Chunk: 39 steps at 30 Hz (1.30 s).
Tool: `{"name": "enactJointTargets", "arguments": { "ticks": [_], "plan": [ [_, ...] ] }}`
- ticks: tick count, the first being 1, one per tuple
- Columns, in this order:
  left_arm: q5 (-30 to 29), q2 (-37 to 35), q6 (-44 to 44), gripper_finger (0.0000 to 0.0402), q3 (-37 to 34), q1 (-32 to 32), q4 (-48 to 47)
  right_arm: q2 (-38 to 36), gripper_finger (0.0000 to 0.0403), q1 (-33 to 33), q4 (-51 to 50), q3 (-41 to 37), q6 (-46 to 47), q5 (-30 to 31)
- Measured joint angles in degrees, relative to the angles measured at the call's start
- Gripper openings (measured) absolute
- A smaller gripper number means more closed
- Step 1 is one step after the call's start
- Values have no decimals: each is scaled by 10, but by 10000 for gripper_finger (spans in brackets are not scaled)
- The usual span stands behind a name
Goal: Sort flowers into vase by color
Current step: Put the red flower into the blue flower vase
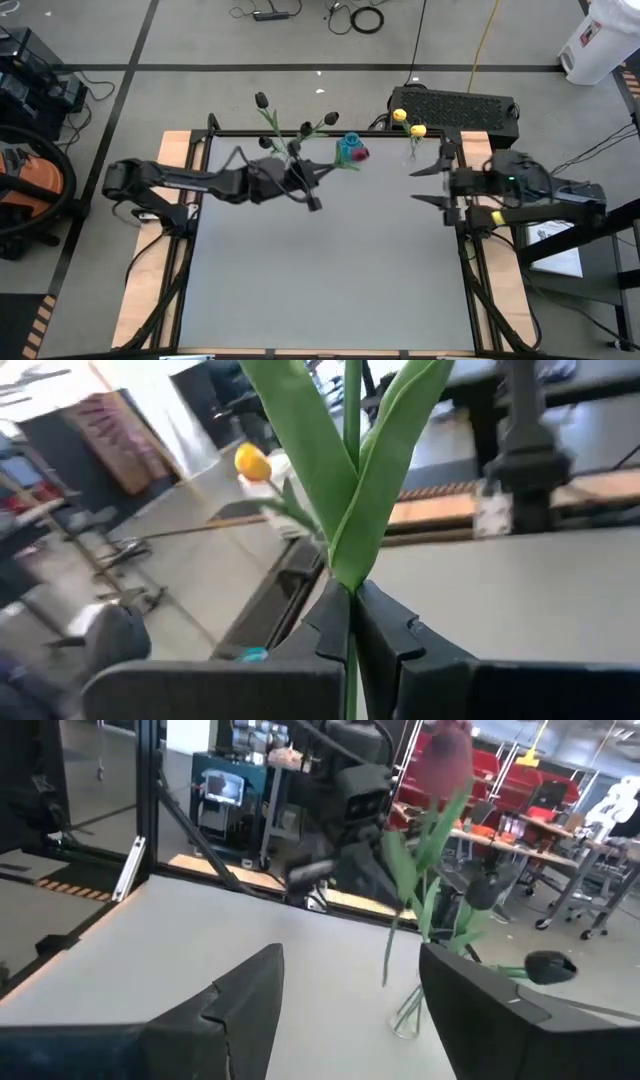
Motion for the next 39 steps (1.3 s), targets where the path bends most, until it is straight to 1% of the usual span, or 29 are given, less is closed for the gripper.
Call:
{"name": "enactJointTargets", "arguments": {
  "ticks": [3, 5, 7, 9, 12, 15, 18, 21, 25, 27, 33, 39],
  "plan": [
    [58, -33, -11, 8, 0, 9, -45, -39, 226, 0, -28, -1, 4, 0],
    [93, -49, -14, 8, 0, 9, -75, -61, 226, 0, -21, -12, 2, -1],
    [130, -67, -14, 8, 0, 8, -104, -84, 226, 0, -15, -43, -6, -3],
    [174, -83, -10, 8, -8, 8, -102, -109, 226, 0, 3, -81, -7, -2],
    [228, -109, -4, 8, -34, 8, -97, -142, 226, 0, 68, -150, 11, 0],
    [247, -124, 0, 8, -58, 4, -82, -156, 226, 0, 155, -210, 38, 0],
    [266, -124, 1, 8, -92, 0, -25, -154, 226, 0, 247, -249, 51, 1],
    [286, -105, -9, 8, -123, -1, 56, -136, 226, 0, 311, -273, 53, 1],
    [289, -67, -21, 8, -154, -7, 160, -93, 226, 0, 360, -279, 70, 1],
    [289, -42, -29, 8, -158, -8, 217, -64, 226, 0, 384, -279, 81, 1],
    [288, 32, -30, 8, -151, -8, 315, 34, 226, 0, 466, -279, 100, 0],
    [282, 77, -31, 8, -141, -8, 368, 107, 226, 0, 574, -279, 126, -4]
  ]
}}
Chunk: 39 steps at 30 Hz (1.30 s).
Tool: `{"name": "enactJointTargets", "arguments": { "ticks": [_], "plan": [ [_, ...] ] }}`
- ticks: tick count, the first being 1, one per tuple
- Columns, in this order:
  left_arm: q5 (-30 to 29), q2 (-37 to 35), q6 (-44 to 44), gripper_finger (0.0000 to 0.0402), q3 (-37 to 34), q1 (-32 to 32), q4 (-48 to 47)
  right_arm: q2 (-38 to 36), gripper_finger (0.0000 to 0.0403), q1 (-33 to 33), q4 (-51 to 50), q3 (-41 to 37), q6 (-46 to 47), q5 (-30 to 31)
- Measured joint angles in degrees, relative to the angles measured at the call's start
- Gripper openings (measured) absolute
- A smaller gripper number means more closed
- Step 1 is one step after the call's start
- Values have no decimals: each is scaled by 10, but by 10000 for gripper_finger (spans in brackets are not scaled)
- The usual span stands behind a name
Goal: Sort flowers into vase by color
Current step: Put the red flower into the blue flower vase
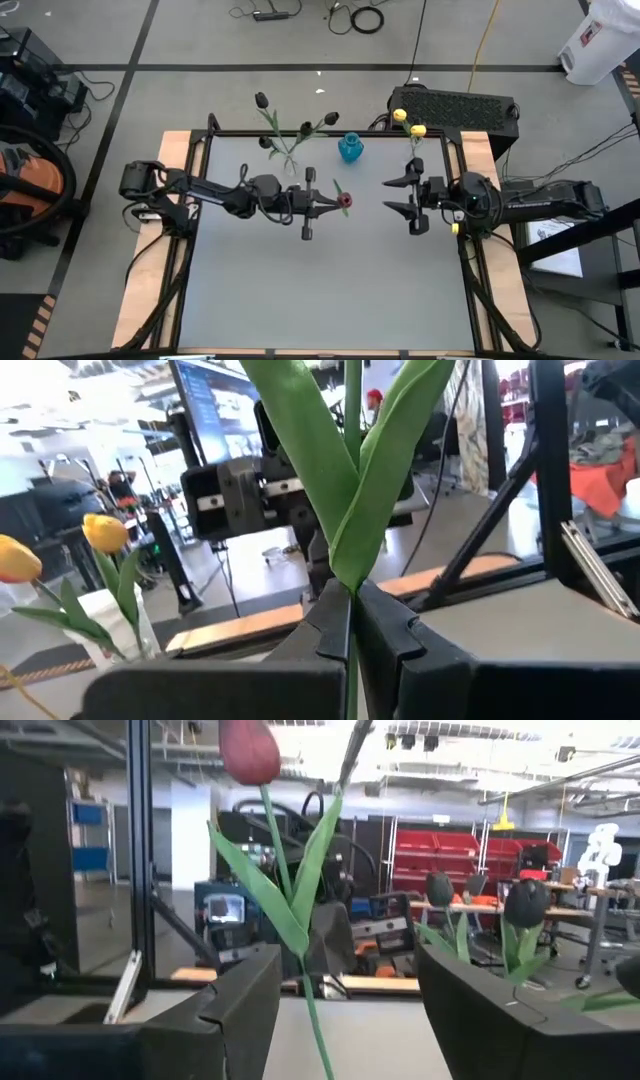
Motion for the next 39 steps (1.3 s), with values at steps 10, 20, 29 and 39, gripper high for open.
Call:
{"name": "enactJointTargets", "arguments": {
  "ticks": [10, 20, 29, 39],
  "plan": [
    [-4, 31, -16, 8, 30, 1, 29, 84, 226, 6, 90, 0, 23, -14],
    [-17, 44, -74, 8, 33, 2, 25, 145, 226, 30, 142, 6, 19, -11],
    [-41, 53, -135, 8, 33, -10, 17, 204, 226, 56, 140, 42, 20, -11],
    [-45, 52, -135, 8, 33, -33, 8, 259, 226, 60, 139, 83, 17, -11]
  ]
}}
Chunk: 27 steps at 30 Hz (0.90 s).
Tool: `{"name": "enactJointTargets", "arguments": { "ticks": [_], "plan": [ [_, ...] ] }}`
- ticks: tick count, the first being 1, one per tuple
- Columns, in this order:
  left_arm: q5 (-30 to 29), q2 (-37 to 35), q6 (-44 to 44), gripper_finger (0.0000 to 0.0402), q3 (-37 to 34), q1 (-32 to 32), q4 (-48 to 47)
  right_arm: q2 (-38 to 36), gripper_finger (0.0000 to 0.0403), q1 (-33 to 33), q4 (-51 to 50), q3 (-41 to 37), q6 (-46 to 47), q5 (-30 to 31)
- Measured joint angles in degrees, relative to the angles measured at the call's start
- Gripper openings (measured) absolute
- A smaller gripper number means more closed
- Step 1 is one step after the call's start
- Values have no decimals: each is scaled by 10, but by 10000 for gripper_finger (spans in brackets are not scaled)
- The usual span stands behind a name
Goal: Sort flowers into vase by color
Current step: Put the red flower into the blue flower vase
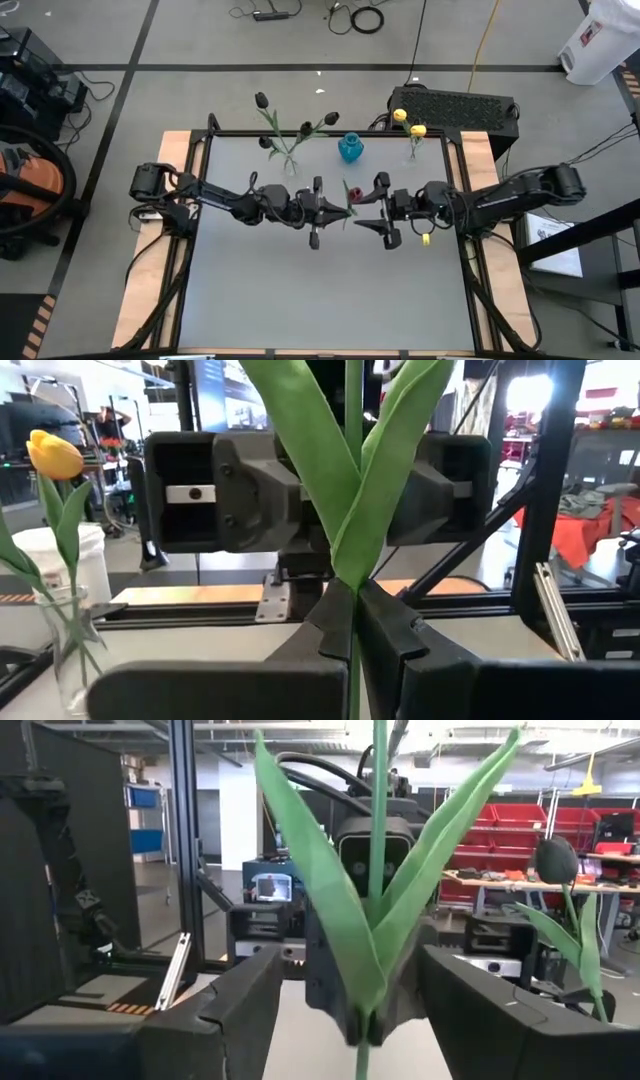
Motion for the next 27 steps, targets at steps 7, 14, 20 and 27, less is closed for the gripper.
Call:
{"name": "enactJointTargets", "arguments": {
  "ticks": [7, 14, 20, 27],
  "plan": [
    [0, 0, 0, 9, 0, -2, -3, 17, 226, 0, 1, 15, 0, 0],
    [0, 0, 0, 9, 0, -1, -21, 17, 226, 0, -2, 15, 0, 0],
    [0, 0, 1, 9, 0, -1, -31, 17, 226, 0, -5, 15, 0, 0],
    [0, 0, 1, 9, 0, -1, -32, 17, 226, 0, -8, 15, 0, 0]
  ]
}}
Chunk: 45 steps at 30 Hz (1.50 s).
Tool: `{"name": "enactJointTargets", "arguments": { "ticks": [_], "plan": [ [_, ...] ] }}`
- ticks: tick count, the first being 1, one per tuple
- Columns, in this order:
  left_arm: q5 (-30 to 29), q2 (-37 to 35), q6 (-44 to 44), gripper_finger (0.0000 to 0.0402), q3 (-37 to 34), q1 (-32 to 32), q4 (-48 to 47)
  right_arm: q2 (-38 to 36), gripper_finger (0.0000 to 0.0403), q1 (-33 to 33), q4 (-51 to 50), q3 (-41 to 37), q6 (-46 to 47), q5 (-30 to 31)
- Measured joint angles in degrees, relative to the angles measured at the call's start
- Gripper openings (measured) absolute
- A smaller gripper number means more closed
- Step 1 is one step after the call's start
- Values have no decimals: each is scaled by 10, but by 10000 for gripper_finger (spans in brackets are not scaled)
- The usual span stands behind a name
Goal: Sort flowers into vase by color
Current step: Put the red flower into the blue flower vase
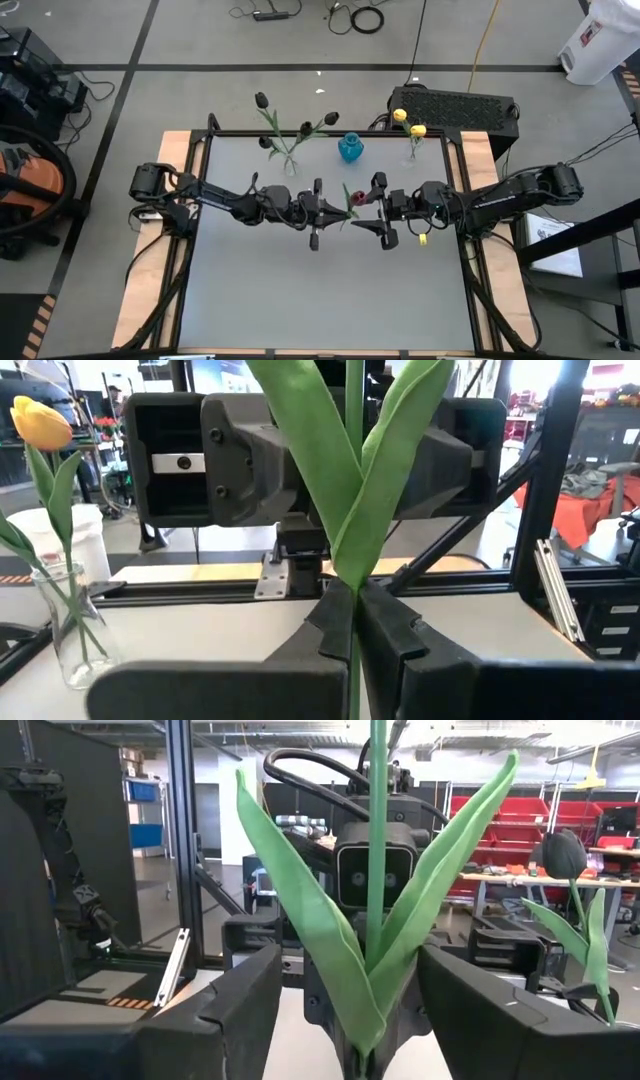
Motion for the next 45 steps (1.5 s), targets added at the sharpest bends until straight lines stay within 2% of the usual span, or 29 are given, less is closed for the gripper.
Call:
{"name": "enactJointTargets", "arguments": {
  "ticks": [7, 18, 45],
  "plan": [
    [0, 0, 0, 9, 0, 0, 0, 0, 226, 0, 0, 0, 0, 0],
    [0, 0, 0, 9, 0, 0, 1, 0, 226, 0, -16, 0, 53, -2],
    [0, 0, 0, 9, 0, 0, 1, 0, 226, 0, -17, 0, 77, 1]
  ]
}}
